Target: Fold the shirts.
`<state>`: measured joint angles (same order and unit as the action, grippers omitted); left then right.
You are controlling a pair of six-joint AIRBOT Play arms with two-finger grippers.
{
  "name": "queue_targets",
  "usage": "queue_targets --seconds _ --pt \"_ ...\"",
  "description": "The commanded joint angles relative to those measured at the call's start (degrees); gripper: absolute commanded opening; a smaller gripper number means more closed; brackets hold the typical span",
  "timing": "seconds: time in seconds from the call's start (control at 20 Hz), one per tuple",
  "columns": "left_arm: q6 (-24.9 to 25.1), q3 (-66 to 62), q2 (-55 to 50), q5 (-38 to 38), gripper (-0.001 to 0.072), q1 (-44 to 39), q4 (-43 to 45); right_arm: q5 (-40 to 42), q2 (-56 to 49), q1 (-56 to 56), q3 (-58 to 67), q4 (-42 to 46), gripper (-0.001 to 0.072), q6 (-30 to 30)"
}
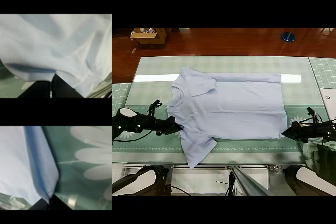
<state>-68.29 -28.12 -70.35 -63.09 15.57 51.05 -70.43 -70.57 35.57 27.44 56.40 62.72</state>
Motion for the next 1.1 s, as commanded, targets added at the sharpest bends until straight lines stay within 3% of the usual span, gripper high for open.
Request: queue_targets --seconds 0.0,0.2,0.4,0.55,0.7,1.05 --pt "2.34 -1.33 0.83 -1.51 0.0022 0.00 -2.21 -2.08 0.66 -2.58 0.61 -6.40 0.0021 -2.64" --pt "3.91 -11.56 9.09 -6.80 0.0022 0.59 -11.08 -9.18 8.72 -2.58 11.54 -24.85 0.0021 -5.81" --pt "4.79 -30.99 22.69 -6.88 0.0022 3.39 -21.44 -5.11 19.89 -2.58 28.09 -44.19 0.0021 -7.32" --pt "4.79 -47.34 29.64 -5.14 0.0022 5.29 -21.49 0.90 25.83 -2.58 42.88 -44.24 0.0021 -6.71" --pt "3.96 -60.70 32.98 -3.69 0.0022 6.75 -18.82 4.96 29.03 -2.58 55.10 -40.98 0.0021 -1.05" --pt "-8.61 -83.97 36.15 -2.25 0.0022 7.02 6.47 7.28 33.09 -2.58 75.34 -19.87 0.0021 12.57"
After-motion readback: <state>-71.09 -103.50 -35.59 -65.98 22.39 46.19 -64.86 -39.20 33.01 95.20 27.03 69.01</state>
